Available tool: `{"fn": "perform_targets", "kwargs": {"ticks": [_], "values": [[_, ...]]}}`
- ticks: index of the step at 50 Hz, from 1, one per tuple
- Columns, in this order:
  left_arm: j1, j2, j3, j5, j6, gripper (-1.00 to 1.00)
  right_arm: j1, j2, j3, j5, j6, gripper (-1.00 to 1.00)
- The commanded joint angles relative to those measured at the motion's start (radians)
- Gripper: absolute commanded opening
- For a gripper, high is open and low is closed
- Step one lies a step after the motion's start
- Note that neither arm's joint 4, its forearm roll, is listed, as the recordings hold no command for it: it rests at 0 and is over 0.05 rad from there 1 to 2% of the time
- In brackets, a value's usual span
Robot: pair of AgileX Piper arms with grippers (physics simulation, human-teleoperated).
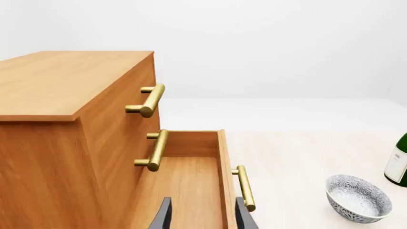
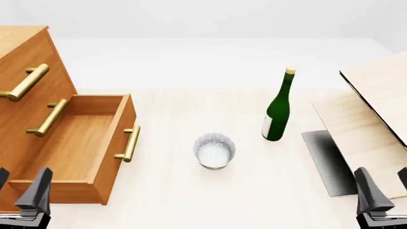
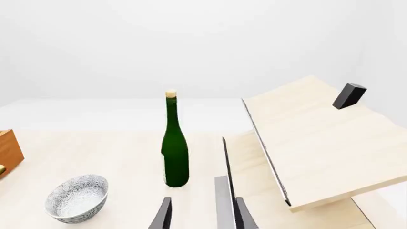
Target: Put the bowl in the bottom drawer of the cabinet.
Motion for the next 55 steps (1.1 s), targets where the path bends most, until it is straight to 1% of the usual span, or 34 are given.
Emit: {"fn": "perform_targets", "kwargs": {"ticks": [1, 7, 17, 21, 23, 25, 27, 28, 29, 31, 33, 34, 35, 36, 37, 38, 45, 47, 50, 51, 53, 55], "values": [[0.0, 0.004, -0.003, 0.0, 0.001, 1.0, 0.0, 0.004, -0.002, -0.002, -0.002, 1.0], [-0.001, 0.003, -0.005, 0.003, 0.001, 1.0, 0.0, 0.004, -0.002, -0.001, -0.001, 1.0], [-0.034, -0.001, -0.023, -0.008, 0.009, 1.0, 0.0, 0.004, -0.003, -0.001, -0.002, 1.0], [-0.097, -0.002, -0.045, 0.0, 0.019, 1.0, 0.0, 0.005, -0.003, -0.001, -0.002, 1.0], [-0.117, -0.002, -0.063, 0.013, -0.001, 1.0, 0.0, 0.005, -0.003, -0.001, -0.002, 1.0], [-0.165, -0.002, -0.081, 0.022, 0.016, 1.0, 0.0, 0.005, -0.003, -0.001, -0.002, 1.0], [-0.202, -0.003, -0.108, 0.04, 0.001, 1.0, 0.0, 0.005, -0.003, -0.001, -0.002, 1.0], [-0.222, -0.003, -0.116, 0.054, 0.01, 1.0, 0.0, 0.005, -0.003, -0.001, -0.002, 1.0], [-0.261, -0.003, -0.139, 0.075, 0.048, 1.0, 0.0, 0.006, -0.003, -0.001, -0.002, 1.0], [-0.285, -0.003, -0.159, 0.094, 0.042, 1.0, 0.0, 0.006, -0.003, -0.002, -0.002, 1.0], [-0.334, -0.002, -0.17, 0.105, 0.063, 1.0, 0.0, 0.006, -0.004, -0.002, -0.002, 1.0], [-0.347, -0.002, -0.176, 0.114, 0.063, 1.0, 0.0, 0.006, -0.004, -0.002, -0.002, 1.0], [-0.36, -0.002, -0.146, 0.085, 0.069, 1.0, 0.0, 0.007, -0.004, -0.002, -0.002, 1.0], [-0.372, -0.003, -0.116, 0.046, 0.058, 1.0, 0.0, 0.007, -0.004, -0.002, -0.002, 1.0], [-0.384, -0.003, -0.117, 0.046, 0.049, 1.0, 0.0, 0.007, -0.004, -0.002, -0.002, 1.0], [-0.404, -0.002, -0.12, 0.048, 0.054, 1.0, 0.0, 0.007, -0.004, -0.002, -0.002, 1.0], [-0.465, -0.002, -0.163, 0.094, 0.075, 1.0, 0.0, 0.006, -0.004, -0.002, -0.002, 1.0], [-0.498, 0.002, -0.169, 0.108, 0.086, 1.0, 0.0, 0.006, -0.004, -0.001, -0.002, 1.0], [-0.521, 0.032, -0.18, 0.098, 0.07, 1.0, 0.0, 0.005, -0.003, -0.001, -0.002, 1.0], [-0.539, 0.064, -0.181, 0.079, 0.091, 1.0, 0.0, 0.005, -0.003, -0.001, -0.002, 1.0], [-0.557, 0.096, -0.195, 0.067, 0.097, 1.0, 0.0, 0.004, -0.003, 0.0, -0.002, 1.0], [-0.571, 0.098, -0.205, 0.07, 0.095, 1.0, 0.0, 0.004, -0.003, 0.0, -0.002, 1.0]]}}
